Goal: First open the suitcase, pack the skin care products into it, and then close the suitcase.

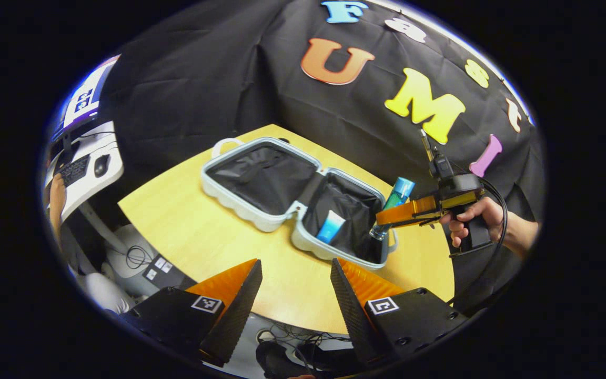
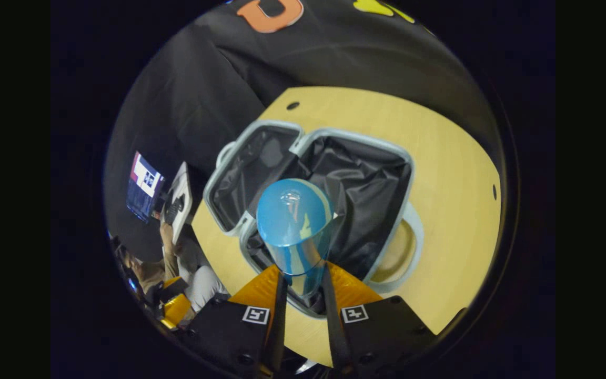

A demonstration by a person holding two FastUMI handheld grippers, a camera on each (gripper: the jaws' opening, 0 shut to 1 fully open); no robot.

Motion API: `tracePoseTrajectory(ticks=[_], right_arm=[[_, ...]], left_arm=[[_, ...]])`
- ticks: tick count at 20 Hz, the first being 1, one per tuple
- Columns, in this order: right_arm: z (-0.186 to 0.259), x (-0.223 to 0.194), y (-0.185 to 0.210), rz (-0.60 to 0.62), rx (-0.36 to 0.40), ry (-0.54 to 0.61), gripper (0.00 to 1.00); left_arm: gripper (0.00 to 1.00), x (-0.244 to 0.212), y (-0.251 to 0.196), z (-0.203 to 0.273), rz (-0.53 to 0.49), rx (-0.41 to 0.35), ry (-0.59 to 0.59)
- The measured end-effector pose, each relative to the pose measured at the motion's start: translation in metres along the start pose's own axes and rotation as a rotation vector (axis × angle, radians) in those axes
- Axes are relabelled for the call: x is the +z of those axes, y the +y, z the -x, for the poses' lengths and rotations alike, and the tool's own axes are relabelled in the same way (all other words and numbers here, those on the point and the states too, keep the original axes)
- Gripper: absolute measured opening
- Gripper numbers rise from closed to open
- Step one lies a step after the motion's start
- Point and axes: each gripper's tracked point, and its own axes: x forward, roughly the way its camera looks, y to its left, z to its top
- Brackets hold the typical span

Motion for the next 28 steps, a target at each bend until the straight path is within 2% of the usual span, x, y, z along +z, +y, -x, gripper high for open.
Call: tracePoseTrajectory(ticks=[2,4,6,7,9,11,12,17,18,20,22,23,24,25,27,28], right_arm=[[-0.023,-0.002,-0.013,-0.024,-0.051,0.044,0.33],[-0.035,-0.003,-0.023,-0.092,-0.081,0.08,0.34],[-0.046,-0.006,-0.029,-0.172,-0.103,0.116,0.31],[-0.051,-0.006,-0.033,-0.205,-0.122,0.132,0.34],[-0.062,-0.009,-0.044,-0.258,-0.172,0.169,0.33],[-0.073,-0.006,-0.044,-0.31,-0.185,0.184,0.31],[-0.076,-0.003,-0.048,-0.337,-0.204,0.188,0.33],[-0.086,-0.005,-0.054,-0.348,-0.274,0.2,0.33],[-0.086,-0.005,-0.054,-0.347,-0.281,0.197,0.36],[-0.078,-0.003,-0.048,-0.344,-0.269,0.176,0.39],[-0.064,-0.002,-0.041,-0.333,-0.254,0.139,0.47],[-0.056,-0.005,-0.04,-0.32,-0.26,0.126,0.57],[-0.046,-0.008,-0.037,-0.311,-0.256,0.111,0.59],[-0.036,-0.012,-0.034,-0.307,-0.245,0.093,0.59],[-0.01,-0.021,-0.028,-0.303,-0.211,0.047,0.67],[0.004,-0.027,-0.024,-0.285,-0.181,0.021,0.68]], left_arm=[[0.85,-0.002,0.023,0.007,-0.004,0.045,0.003],[0.85,-0.002,0.036,0.013,0.004,0.057,0.004],[0.85,-0.003,0.039,0.015,0.013,0.045,0.004],[0.85,-0.003,0.04,0.015,0.012,0.042,0.008],[0.85,0.002,0.039,0.014,0.003,0.035,0.007],[0.85,0.008,0.038,0.014,-0.003,0.02,-0.001],[0.85,0.012,0.036,0.013,-0.011,0.014,-0.005],[0.85,0.021,0.034,0.015,-0.063,0.004,-0.024],[0.85,0.021,0.033,0.014,-0.063,-0.002,-0.023],[0.87,0.021,0.03,0.01,-0.055,-0.016,-0.015],[0.89,0.025,0.027,0.004,-0.056,-0.031,-0.016],[0.89,0.028,0.026,0.0,-0.06,-0.036,-0.019],[0.89,0.031,0.025,-0.003,-0.066,-0.044,-0.017],[0.89,0.035,0.024,-0.006,-0.073,-0.052,-0.019],[0.89,0.047,0.025,-0.018,-0.09,-0.064,-0.022],[0.89,0.055,0.03,-0.025,-0.096,-0.065,-0.021]])
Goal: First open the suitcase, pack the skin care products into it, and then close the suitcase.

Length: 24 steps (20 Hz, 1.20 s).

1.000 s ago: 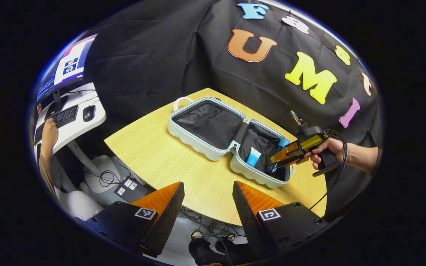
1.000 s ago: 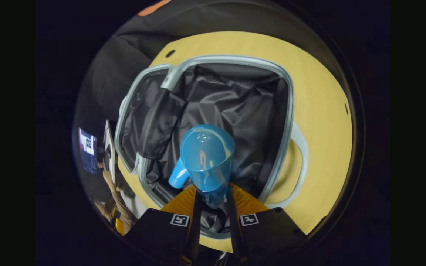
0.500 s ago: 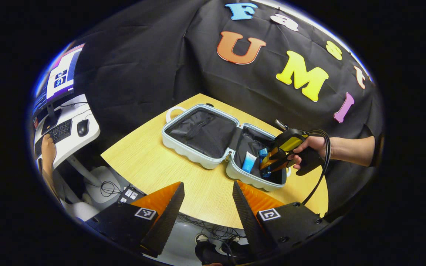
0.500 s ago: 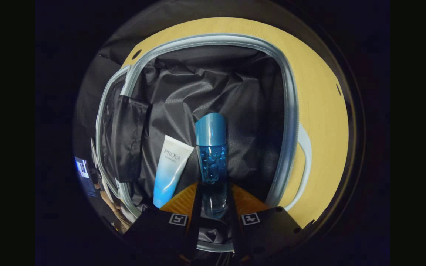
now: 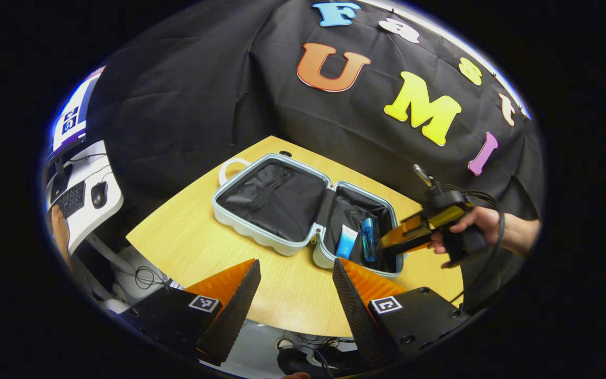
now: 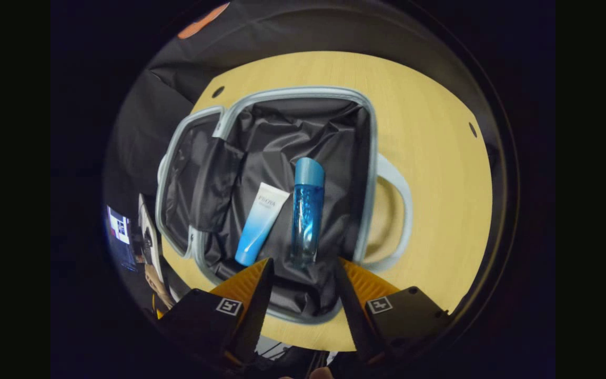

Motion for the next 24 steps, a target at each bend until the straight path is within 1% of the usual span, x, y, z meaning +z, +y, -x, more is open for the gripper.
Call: tracePoseTrajectory(ticks=[1,2,3,4,5,6,7,9,10,11,12,15,18,19,20,21,24], right_arm=[[0.014,-0.007,0.002,0.025,0.053,-0.028,0.7],[0.032,-0.017,0.003,0.077,0.109,-0.05,0.72],[0.045,-0.029,-0.004,0.145,0.13,-0.078,0.67],[0.057,-0.037,-0.017,0.213,0.117,-0.114,0.66],[0.071,-0.045,-0.033,0.292,0.1,-0.169,0.72],[0.082,-0.053,-0.043,0.334,0.096,-0.201,0.72],[0.092,-0.06,-0.055,0.349,0.092,-0.231,0.72],[0.108,-0.075,-0.084,0.324,0.07,-0.27,0.72],[0.115,-0.085,-0.1,0.294,0.055,-0.284,0.72],[0.122,-0.094,-0.11,0.28,0.051,-0.288,0.72],[0.126,-0.104,-0.116,0.265,0.054,-0.284,0.72],[0.143,-0.122,-0.129,0.201,0.07,-0.287,0.72],[0.154,-0.132,-0.138,0.15,0.066,-0.294,0.72],[0.156,-0.135,-0.139,0.14,0.062,-0.291,0.72],[0.157,-0.137,-0.141,0.134,0.057,-0.287,0.72],[0.158,-0.14,-0.143,0.128,0.05,-0.282,0.72],[0.154,-0.149,-0.145,0.104,0.036,-0.249,0.72]], left_arm=[[0.89,0.008,0.008,-0.008,-0.004,0.002,-0.001],[0.89,0.019,0.017,-0.016,-0.014,0.004,-0.004],[0.89,0.03,0.03,-0.025,-0.026,0.013,-0.004],[0.89,0.042,0.043,-0.035,-0.049,0.026,-0.007],[0.89,0.05,0.057,-0.054,-0.075,0.022,0.008],[0.89,0.058,0.065,-0.065,-0.084,0.005,0.024],[0.89,0.066,0.072,-0.078,-0.092,-0.013,0.042],[0.89,0.082,0.087,-0.108,-0.153,-0.057,0.069],[0.89,0.091,0.098,-0.13,-0.205,-0.079,0.092],[0.89,0.102,0.111,-0.139,-0.239,-0.087,0.111],[0.89,0.109,0.116,-0.155,-0.252,-0.103,0.132],[0.88,0.122,0.14,-0.193,-0.207,-0.137,0.176],[0.87,0.122,0.175,-0.226,-0.161,-0.128,0.217],[0.96,0.119,0.183,-0.234,-0.151,-0.125,0.232],[0.96,0.114,0.187,-0.243,-0.133,-0.134,0.248],[0.86,0.11,0.19,-0.251,-0.109,-0.144,0.262],[0.83,0.094,0.208,-0.275,-0.054,-0.124,0.3]])
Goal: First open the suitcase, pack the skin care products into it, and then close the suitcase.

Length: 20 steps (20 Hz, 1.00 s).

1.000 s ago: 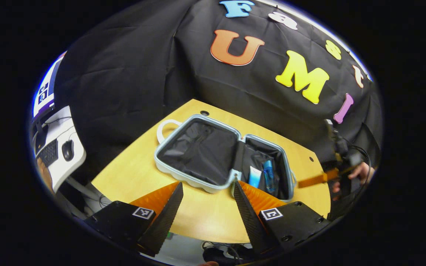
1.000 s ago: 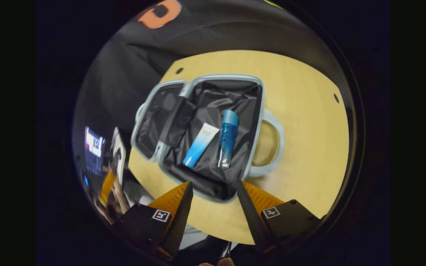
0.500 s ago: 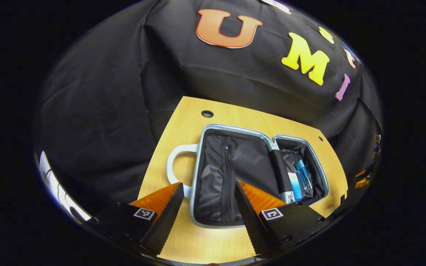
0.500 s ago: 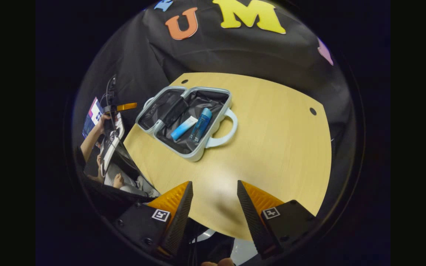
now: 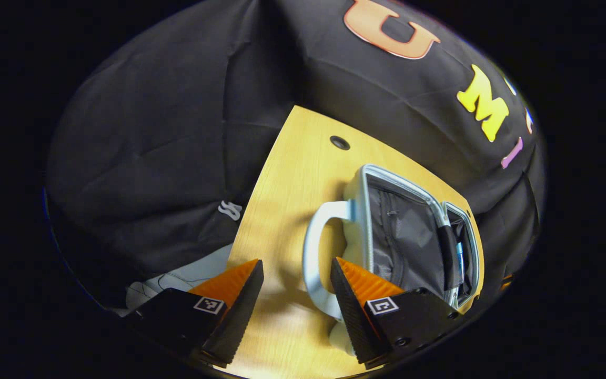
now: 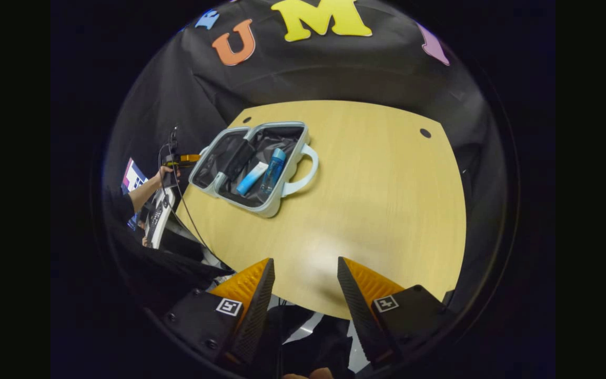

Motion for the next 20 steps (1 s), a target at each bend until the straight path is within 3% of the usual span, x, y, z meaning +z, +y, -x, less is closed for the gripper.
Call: tracePoseTrajectory(ticks=[4,7,9,13,17,18,20], right_arm=[[-0.005,-0.013,0.002,-0.022,-0.001,0.028,0.72],[-0.005,-0.015,0.006,-0.029,0.009,0.024,0.72],[-0.003,-0.015,0.007,-0.023,0.012,0.013,0.72],[0.0,-0.012,0.002,-0.022,0.026,-0.021,0.72],[0.007,-0.009,-0.007,-0.015,0.038,-0.074,0.72],[0.007,-0.007,-0.01,-0.013,0.034,-0.09,0.67],[0.012,-0.001,-0.014,-0.007,0.038,-0.133,0.67]], left_arm=[[0.7,-0.006,-0.013,-0.011,0.01,-0.059,0.036],[0.21,0.002,-0.014,-0.017,-0.016,-0.025,0.029],[0.19,0.01,-0.022,-0.012,-0.036,-0.025,0.015],[0.04,0.027,-0.045,0.024,-0.109,-0.035,-0.015],[0.0,0.059,-0.095,0.082,-0.156,-0.025,-0.111],[0.03,0.064,-0.111,0.095,-0.18,-0.021,-0.132],[0.03,0.068,-0.144,0.116,-0.228,0.004,-0.141]])
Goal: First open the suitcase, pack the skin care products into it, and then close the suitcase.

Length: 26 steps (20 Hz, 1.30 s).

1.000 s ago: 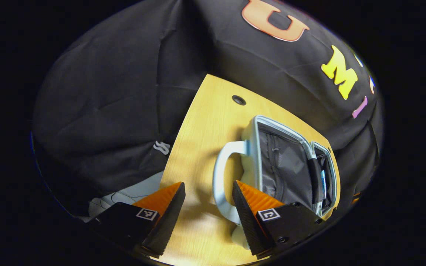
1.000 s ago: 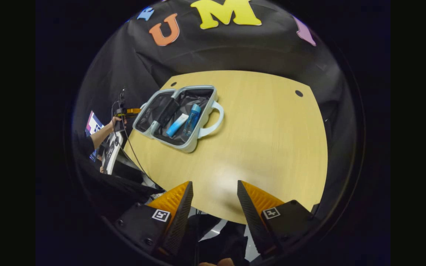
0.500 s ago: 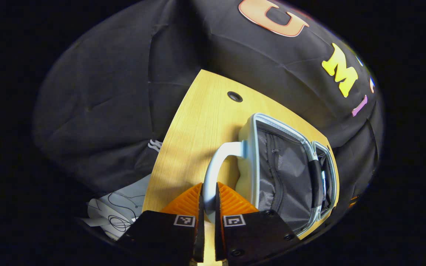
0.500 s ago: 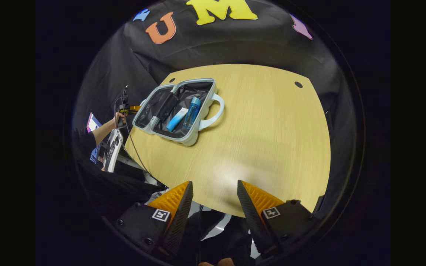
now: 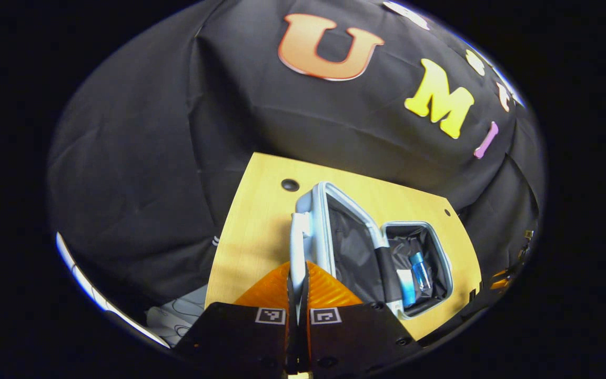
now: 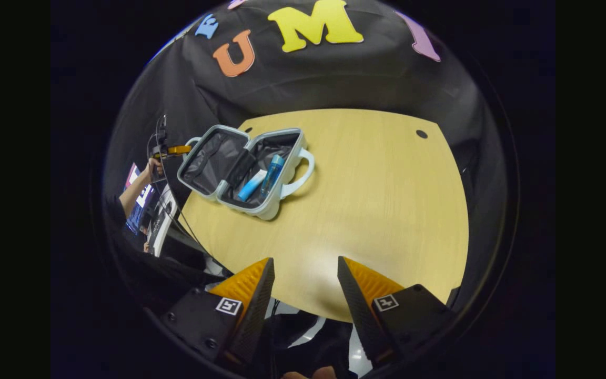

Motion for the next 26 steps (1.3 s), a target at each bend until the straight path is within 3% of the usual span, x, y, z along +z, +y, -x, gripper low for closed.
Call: tracePoseTrajectory(ticks=[1,4,6,10,16,17,18,20,23,26], right_arm=[[0.002,0.003,-0.003,0.003,-0.002,-0.019,0.73],[0.015,0.013,-0.02,0.01,-0.002,-0.091,0.67],[0.025,0.017,-0.038,-0.007,0.003,-0.135,0.74],[0.033,0.02,-0.07,-0.02,-0.019,-0.174,0.74],[0.034,0.016,-0.112,-0.043,-0.072,-0.19,0.75],[0.035,0.013,-0.118,-0.044,-0.078,-0.186,0.7],[0.036,0.008,-0.124,-0.049,-0.086,-0.179,0.76],[0.036,-0.002,-0.141,-0.041,-0.123,-0.169,0.76],[0.047,-0.01,-0.164,0.056,-0.212,-0.17,0.76],[0.052,-0.019,-0.173,0.054,-0.228,-0.156,0.76]], left_arm=[[0.04,0.007,-0.016,0.009,-0.025,0.016,-0.005],[0.03,0.036,-0.082,0.03,-0.072,0.058,-0.076],[0.03,0.048,-0.135,0.043,-0.099,0.071,-0.118],[0.03,0.05,-0.215,0.042,-0.092,0.061,-0.158],[0.03,0.025,-0.325,0.003,-0.137,0.129,-0.196],[0.03,0.02,-0.338,-0.007,-0.13,0.14,-0.194],[0.03,0.012,-0.354,-0.019,-0.113,0.15,-0.199],[0.03,-0.004,-0.381,-0.045,-0.087,0.159,-0.206],[0.03,-0.032,-0.406,-0.085,-0.137,0.186,-0.197],[0.03,-0.066,-0.426,-0.126,-0.164,0.182,-0.152]])
